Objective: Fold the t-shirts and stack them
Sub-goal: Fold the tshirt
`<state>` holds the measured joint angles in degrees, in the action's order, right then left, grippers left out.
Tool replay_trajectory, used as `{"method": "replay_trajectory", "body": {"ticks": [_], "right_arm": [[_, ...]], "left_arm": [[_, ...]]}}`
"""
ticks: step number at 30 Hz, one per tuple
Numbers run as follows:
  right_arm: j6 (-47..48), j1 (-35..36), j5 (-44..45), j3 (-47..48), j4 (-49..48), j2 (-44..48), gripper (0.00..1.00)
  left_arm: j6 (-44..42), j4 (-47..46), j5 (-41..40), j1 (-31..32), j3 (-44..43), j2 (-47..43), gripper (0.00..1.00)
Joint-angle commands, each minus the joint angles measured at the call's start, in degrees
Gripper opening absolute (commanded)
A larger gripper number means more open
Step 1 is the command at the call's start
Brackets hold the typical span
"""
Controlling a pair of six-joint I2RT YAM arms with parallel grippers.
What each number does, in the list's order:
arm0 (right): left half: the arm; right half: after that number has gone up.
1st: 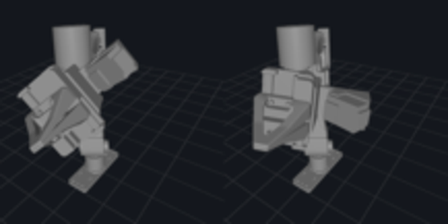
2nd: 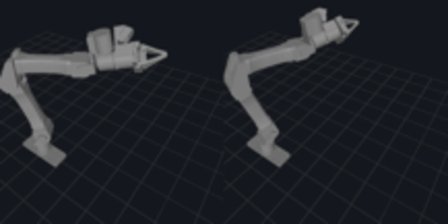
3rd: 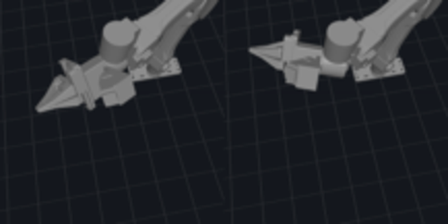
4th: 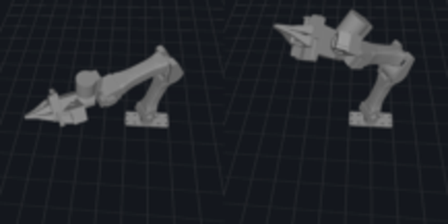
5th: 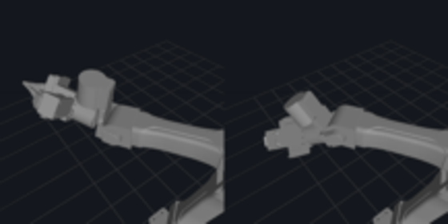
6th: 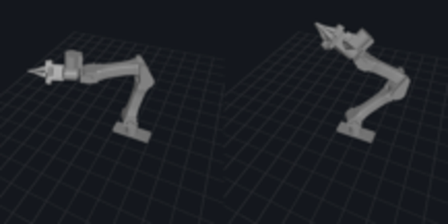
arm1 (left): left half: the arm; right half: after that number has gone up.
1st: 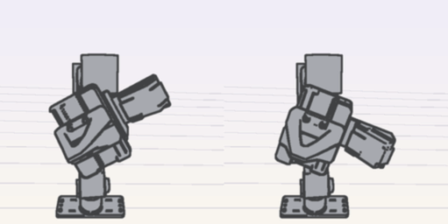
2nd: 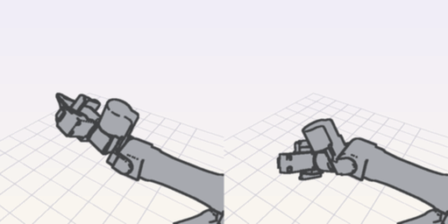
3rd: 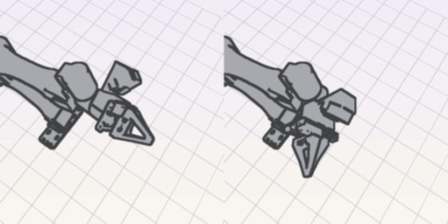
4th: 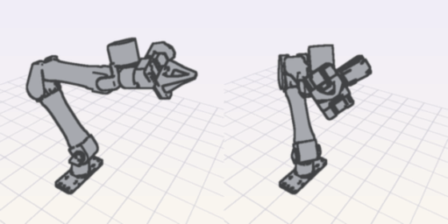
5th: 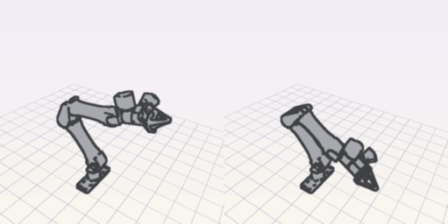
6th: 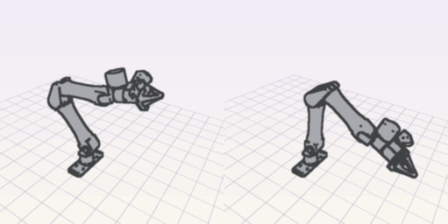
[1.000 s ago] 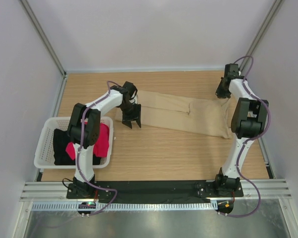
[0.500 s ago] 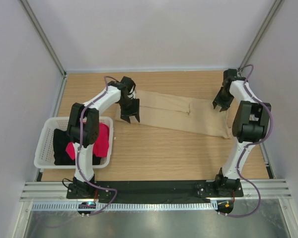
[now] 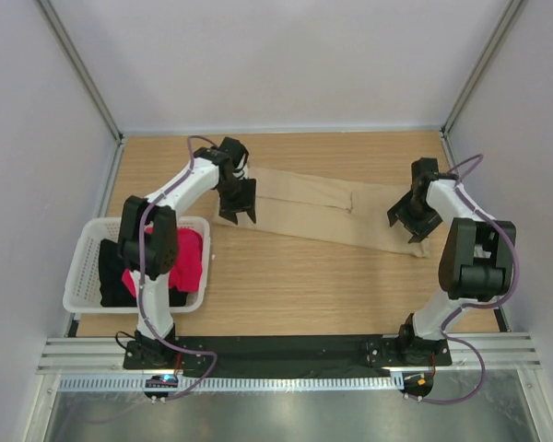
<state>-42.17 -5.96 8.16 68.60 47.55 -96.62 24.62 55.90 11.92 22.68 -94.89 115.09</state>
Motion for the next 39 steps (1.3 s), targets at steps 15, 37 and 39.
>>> {"method": "replay_trajectory", "body": {"ticks": [15,37,39], "right_arm": [[6.82,-8.1,13.18,8.43,-12.31,-17.97,0.72],[18.45,29.47,4.42,38.09,0.26,-25.52,0.73],[18.27,32.92,0.47,42.73,1.05,-28.26,0.72]], "left_arm": [[-1.51,0.09,-0.85,-2.81,4.36,-9.78,0.57],[3.5,1.14,-6.65,-3.6,6.11,-20.51,0.57],[5.77,0.53,-6.47,-4.56,9.61,-22.53,0.57]]}}
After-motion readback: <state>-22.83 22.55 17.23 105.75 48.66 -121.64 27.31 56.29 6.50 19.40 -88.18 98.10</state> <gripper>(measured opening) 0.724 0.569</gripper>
